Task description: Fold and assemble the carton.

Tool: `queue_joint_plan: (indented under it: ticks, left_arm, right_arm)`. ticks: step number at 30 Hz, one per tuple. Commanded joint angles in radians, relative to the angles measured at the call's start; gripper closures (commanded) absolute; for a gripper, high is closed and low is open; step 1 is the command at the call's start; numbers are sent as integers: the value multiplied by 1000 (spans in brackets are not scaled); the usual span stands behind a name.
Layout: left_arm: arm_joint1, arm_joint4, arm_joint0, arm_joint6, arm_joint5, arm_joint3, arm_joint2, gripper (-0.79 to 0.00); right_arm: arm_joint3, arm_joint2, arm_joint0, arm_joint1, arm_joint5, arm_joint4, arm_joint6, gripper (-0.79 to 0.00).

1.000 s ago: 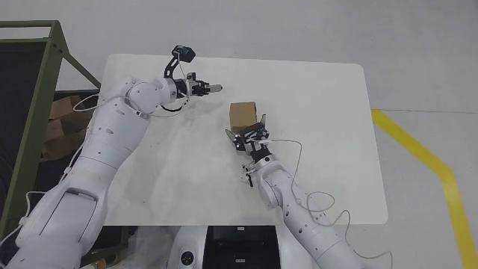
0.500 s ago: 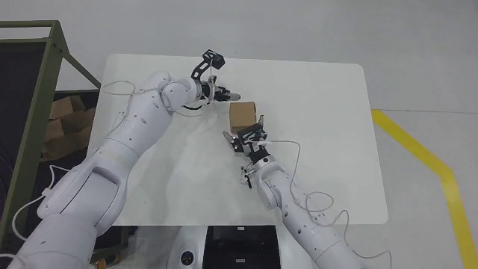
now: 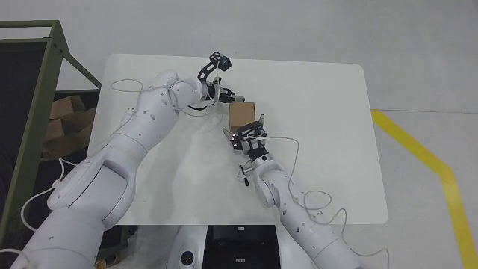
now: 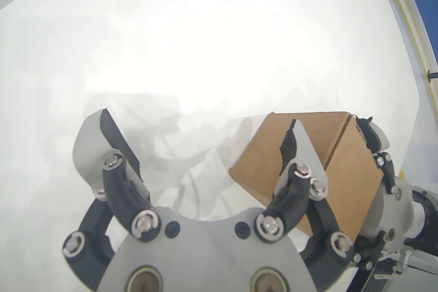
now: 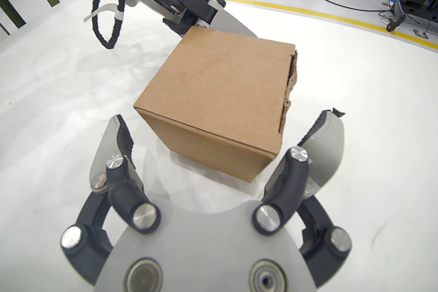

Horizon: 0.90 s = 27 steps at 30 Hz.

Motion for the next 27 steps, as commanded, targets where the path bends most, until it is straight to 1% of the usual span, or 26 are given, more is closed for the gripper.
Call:
queue_joint_plan:
  ticks: [1,16,27]
  left_arm:
    - [-3,1,-1,1,-1,7,0,-785]
    - [-13,12,7,-3,-13,25,-12,-785]
    - [-13,18,15,-8,-14,21,-30,-785]
  right_arm:
    - [-2,-1,-1,-2,9,9,0,-785]
    - [12,-24,5,-32,118,75,-9,-785]
    - [38,-34,28,-50,156,87,-22,-785]
